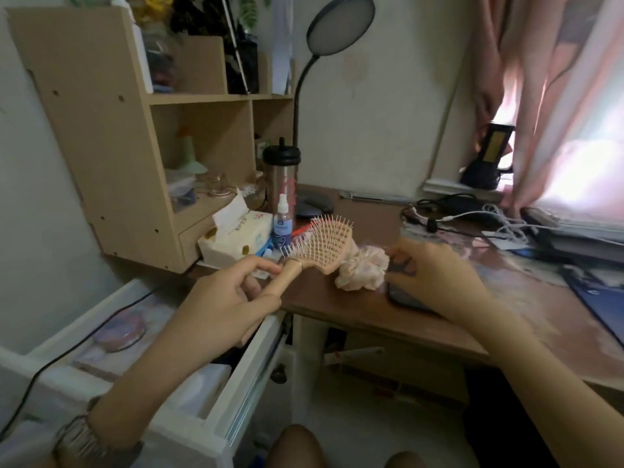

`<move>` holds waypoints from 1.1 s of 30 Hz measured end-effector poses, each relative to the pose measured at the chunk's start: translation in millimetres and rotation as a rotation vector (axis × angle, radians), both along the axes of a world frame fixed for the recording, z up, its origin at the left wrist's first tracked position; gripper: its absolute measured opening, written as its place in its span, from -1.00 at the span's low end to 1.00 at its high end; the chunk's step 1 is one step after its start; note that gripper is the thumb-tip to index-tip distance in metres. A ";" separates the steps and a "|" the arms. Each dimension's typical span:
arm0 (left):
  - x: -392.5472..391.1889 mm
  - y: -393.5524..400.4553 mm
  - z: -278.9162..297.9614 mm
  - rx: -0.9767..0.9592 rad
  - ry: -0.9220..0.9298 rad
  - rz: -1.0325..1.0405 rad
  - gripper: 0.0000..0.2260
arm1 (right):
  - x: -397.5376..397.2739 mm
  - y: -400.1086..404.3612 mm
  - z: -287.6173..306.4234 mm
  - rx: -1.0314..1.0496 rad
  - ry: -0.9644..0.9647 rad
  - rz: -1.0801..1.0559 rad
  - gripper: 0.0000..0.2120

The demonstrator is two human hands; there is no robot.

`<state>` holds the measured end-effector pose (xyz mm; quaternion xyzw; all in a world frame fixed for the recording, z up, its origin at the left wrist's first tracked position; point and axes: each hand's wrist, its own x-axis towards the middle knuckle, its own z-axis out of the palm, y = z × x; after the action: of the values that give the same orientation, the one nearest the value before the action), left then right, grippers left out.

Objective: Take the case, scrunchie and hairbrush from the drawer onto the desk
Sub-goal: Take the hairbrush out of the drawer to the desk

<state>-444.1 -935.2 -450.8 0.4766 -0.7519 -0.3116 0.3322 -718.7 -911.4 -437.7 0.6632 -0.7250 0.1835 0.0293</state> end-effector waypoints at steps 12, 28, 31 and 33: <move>-143.8 -7.3 -8.6 -0.035 -0.044 -0.213 -0.75 | -116.8 48.6 -1.1 0.005 -0.039 -0.245 -0.67; -283.1 -27.8 -20.8 -0.034 -0.029 -0.372 -0.83 | -213.3 61.7 -2.1 -0.016 -0.074 -0.388 -0.71; -303.5 -32.9 -23.4 -0.032 -0.009 -0.383 -0.88 | -226.9 61.5 -2.5 -0.006 -0.073 -0.400 -0.68; -317.2 -37.0 -26.6 -0.024 0.005 -0.396 -0.88 | -235.9 61.2 -3.4 0.001 -0.065 -0.409 -0.68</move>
<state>-761.3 -972.2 -477.4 0.3147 -0.8337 -0.3632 0.2720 -954.6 -850.2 -441.1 0.4961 -0.8451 0.1949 0.0422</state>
